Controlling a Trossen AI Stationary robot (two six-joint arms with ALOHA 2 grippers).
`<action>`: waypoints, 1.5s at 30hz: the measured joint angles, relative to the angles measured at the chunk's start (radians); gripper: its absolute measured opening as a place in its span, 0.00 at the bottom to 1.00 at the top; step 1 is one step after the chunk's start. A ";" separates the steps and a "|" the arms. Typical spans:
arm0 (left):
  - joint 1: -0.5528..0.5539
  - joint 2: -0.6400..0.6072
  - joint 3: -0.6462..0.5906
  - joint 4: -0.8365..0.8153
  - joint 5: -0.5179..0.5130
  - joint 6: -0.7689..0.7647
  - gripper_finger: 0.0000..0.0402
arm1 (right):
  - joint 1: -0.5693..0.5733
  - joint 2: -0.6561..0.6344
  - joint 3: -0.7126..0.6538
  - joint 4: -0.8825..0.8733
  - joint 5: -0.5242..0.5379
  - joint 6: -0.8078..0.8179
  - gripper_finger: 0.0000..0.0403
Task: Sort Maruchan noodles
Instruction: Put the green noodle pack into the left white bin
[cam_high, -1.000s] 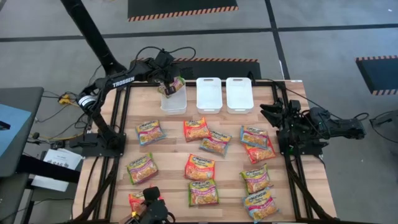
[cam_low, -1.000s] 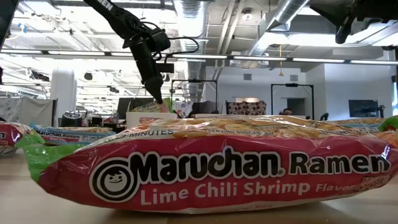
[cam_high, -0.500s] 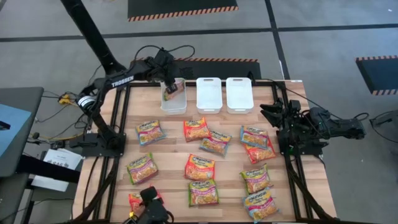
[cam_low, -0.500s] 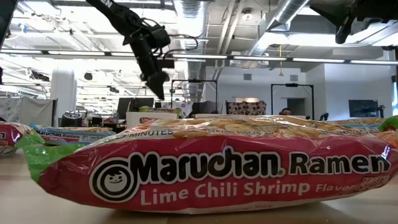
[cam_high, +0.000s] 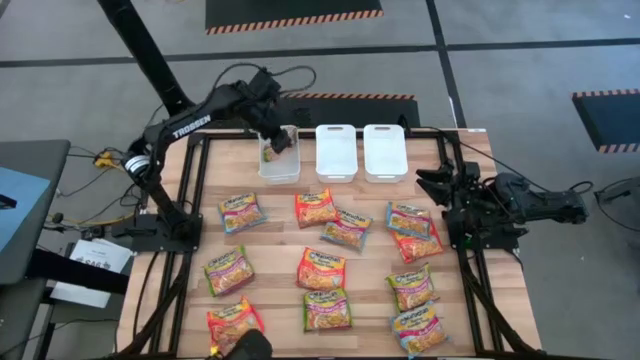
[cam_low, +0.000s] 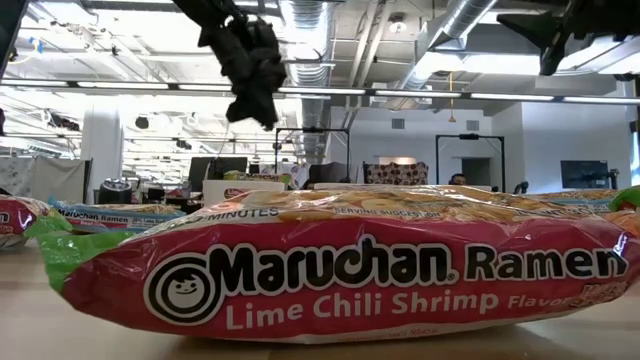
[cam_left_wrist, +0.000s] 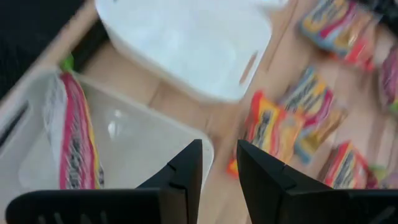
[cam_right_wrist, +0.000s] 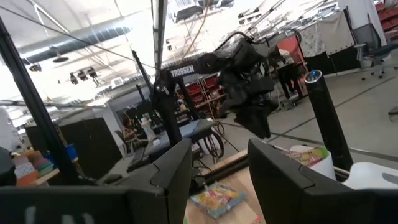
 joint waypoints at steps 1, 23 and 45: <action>-0.004 0.004 -0.016 -0.015 -0.006 0.009 0.21 | 0.000 0.000 0.000 -0.007 0.000 0.000 0.45; 0.049 0.005 -0.248 0.141 -0.282 0.092 0.21 | 0.000 0.000 0.000 -0.012 0.000 -0.001 0.45; 0.105 0.073 -0.248 0.233 -0.274 0.133 0.21 | -0.002 0.000 0.000 -0.005 0.000 -0.001 0.45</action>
